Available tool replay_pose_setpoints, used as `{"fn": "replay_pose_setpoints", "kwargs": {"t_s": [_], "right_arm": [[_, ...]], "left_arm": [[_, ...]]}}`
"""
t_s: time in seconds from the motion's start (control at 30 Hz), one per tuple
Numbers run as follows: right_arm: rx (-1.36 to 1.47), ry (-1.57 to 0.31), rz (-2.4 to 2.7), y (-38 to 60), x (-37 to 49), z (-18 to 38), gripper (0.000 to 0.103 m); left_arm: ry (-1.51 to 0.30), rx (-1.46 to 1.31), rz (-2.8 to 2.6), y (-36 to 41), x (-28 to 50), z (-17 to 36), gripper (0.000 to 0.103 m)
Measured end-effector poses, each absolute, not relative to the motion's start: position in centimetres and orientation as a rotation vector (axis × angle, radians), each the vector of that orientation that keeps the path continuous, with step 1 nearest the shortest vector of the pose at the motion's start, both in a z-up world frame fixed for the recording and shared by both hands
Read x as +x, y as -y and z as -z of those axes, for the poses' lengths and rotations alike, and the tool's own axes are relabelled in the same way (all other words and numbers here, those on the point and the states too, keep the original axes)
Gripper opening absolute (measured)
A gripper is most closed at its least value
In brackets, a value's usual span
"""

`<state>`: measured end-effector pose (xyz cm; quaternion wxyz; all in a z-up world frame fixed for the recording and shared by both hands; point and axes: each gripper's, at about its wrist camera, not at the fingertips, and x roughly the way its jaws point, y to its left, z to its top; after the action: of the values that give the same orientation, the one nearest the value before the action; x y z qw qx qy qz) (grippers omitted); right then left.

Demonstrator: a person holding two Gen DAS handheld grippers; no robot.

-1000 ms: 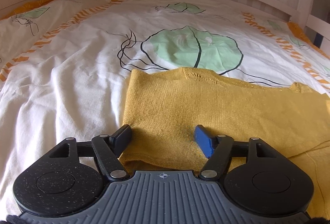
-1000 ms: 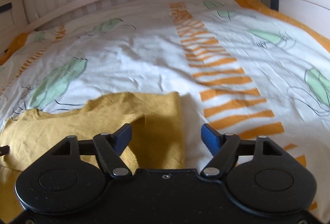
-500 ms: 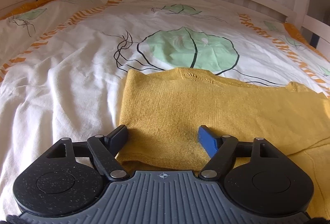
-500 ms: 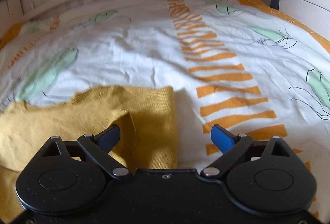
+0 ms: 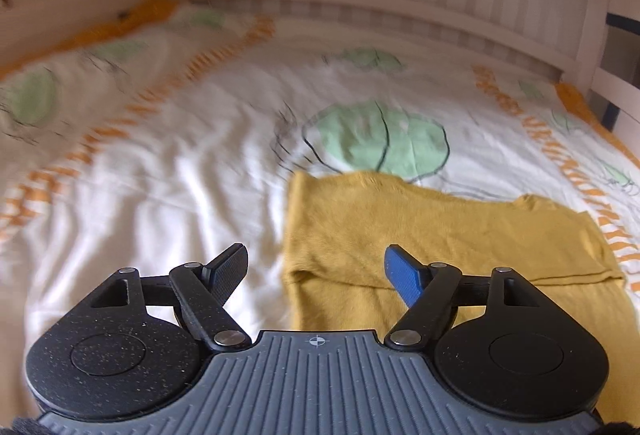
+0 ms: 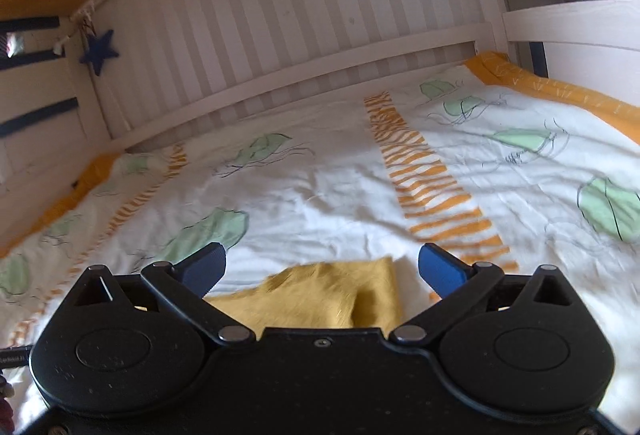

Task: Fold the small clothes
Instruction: 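Open the right tool and withdraw both tools from the folded sweater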

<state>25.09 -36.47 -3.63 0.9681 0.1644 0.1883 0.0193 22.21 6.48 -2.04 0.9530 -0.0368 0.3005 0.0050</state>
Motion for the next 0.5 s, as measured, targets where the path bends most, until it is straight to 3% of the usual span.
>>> {"fn": "replay_pose_setpoints", "kwargs": {"t_s": [0.5], "right_arm": [[0.338,-0.607,-0.060,34.3,11.9,6.0,0.103]], "left_arm": [[-0.711,-0.162,0.025,-9.9,10.9,-0.2,0.074]]}}
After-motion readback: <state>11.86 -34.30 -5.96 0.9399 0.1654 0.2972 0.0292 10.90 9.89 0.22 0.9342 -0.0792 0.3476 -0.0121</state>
